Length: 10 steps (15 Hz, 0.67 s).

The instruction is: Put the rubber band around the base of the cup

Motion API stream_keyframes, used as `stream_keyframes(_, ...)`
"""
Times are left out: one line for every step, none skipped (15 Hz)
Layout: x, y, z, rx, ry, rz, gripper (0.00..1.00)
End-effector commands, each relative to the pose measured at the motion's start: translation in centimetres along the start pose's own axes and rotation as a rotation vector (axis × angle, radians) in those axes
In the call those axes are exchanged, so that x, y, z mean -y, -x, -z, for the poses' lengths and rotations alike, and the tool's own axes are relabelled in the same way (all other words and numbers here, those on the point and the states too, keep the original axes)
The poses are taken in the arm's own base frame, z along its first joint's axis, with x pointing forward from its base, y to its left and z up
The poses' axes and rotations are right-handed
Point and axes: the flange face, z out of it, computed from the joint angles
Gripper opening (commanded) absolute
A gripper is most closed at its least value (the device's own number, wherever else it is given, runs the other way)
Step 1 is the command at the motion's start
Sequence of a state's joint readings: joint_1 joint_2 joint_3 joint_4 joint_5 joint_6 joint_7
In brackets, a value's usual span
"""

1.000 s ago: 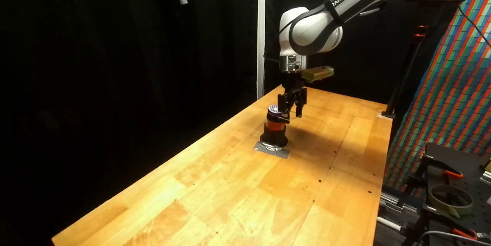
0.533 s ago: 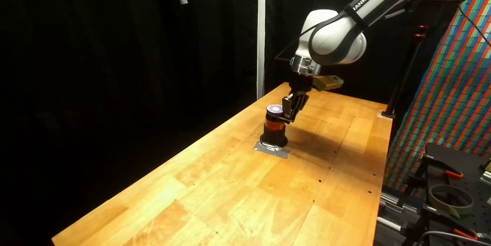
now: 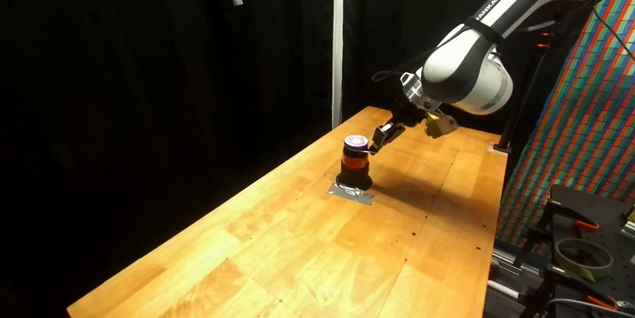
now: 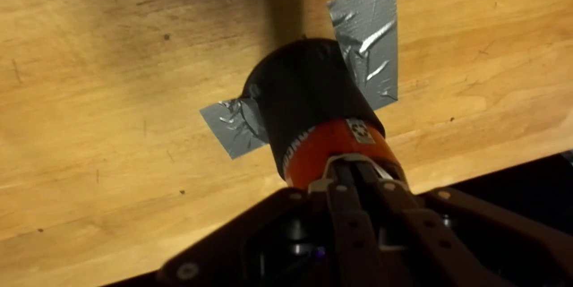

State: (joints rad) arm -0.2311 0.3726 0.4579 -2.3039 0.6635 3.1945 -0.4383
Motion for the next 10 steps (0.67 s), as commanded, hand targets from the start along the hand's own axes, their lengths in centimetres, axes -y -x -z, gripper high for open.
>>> stream_keyframes(2.3,-2.1,1.3,-0.147,-0.045,0.022,0.08)
stream_keyframes(2.7,-2.5,1.2,-0.174,-0.066,0.024,0.08)
stream_keyframes(2.8,-2.5,1.0,-0.205,-0.085,0.026,0.07)
stream_keyframes(2.7,-2.2,1.0,-0.24,-0.106,0.024,0.08)
stream_keyframes(2.3,-1.6,1.0,-0.281,-0.13,0.033,0.08)
stream_keyframes(2.2,-0.7,1.8,-0.319,-0.149,0.056,0.08)
stream_keyframes(1.4,0.2,2.1,-0.365,-0.165,0.072,0.08)
stream_keyframes(0.6,1.0,1.9,-0.39,-0.179,0.087,0.08)
stream_keyframes(-0.1,1.9,1.9,-0.409,-0.186,0.101,0.08)
stream_keyframes(-1.2,2.6,1.5,-0.425,-0.193,0.113,0.08)
